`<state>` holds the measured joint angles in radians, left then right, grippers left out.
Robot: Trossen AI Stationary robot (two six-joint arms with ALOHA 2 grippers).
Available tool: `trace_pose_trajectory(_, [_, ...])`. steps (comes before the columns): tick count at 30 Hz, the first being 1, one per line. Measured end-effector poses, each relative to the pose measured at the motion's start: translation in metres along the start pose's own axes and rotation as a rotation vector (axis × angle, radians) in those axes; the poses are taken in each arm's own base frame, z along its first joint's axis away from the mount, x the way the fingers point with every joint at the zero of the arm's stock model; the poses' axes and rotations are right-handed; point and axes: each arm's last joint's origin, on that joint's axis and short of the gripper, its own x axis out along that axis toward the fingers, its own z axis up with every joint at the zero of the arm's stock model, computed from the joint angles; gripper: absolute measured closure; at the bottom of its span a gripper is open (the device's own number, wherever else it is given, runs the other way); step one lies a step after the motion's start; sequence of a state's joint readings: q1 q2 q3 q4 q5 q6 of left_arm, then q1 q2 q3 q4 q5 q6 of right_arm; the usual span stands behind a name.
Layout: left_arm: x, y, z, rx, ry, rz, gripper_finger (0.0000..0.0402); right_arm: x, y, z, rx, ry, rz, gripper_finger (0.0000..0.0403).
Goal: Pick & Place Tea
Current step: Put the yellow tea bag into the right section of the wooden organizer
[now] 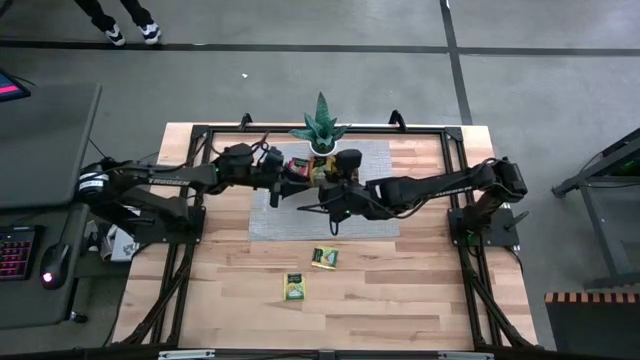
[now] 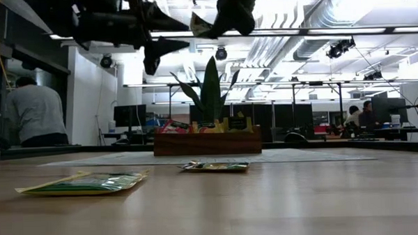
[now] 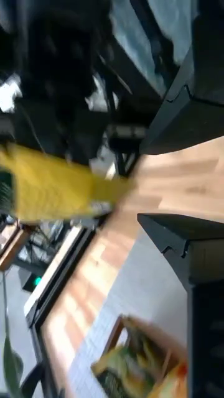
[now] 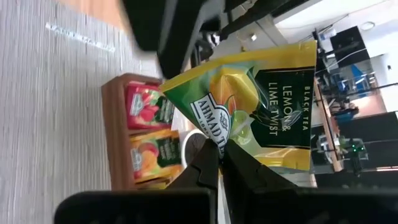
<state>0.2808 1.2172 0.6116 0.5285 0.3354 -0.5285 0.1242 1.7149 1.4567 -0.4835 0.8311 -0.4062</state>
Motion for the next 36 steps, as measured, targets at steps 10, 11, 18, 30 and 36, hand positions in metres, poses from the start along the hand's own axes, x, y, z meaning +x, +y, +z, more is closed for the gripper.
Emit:
trace_pose_trajectory(10, [0.013, 0.003, 0.008, 0.14, -0.031, 0.068, 0.0238, -0.002, -0.004, 0.003, -0.011, -0.009, -0.002, 0.0402])
trace_pose_trajectory(11, [0.013, 0.003, 0.009, 0.146, -0.036, 0.066, 0.0238, -0.002, -0.003, 0.003, -0.012, -0.009, -0.001, 0.0402])
trace_pose_trajectory(18, [0.014, -0.001, 0.015, 0.172, -0.044, 0.044, 0.0238, 0.002, -0.006, 0.0, 0.006, 0.01, 0.001, 0.0402])
trace_pose_trajectory(30, [0.014, 0.0, 0.016, 0.171, -0.063, 0.06, 0.0238, 0.004, -0.008, 0.001, 0.036, -0.012, 0.023, 0.0402])
trace_pose_trajectory(36, [0.014, -0.002, 0.019, 0.177, -0.093, 0.047, 0.0247, 0.004, -0.01, 0.004, 0.065, -0.043, 0.029, 0.0402])
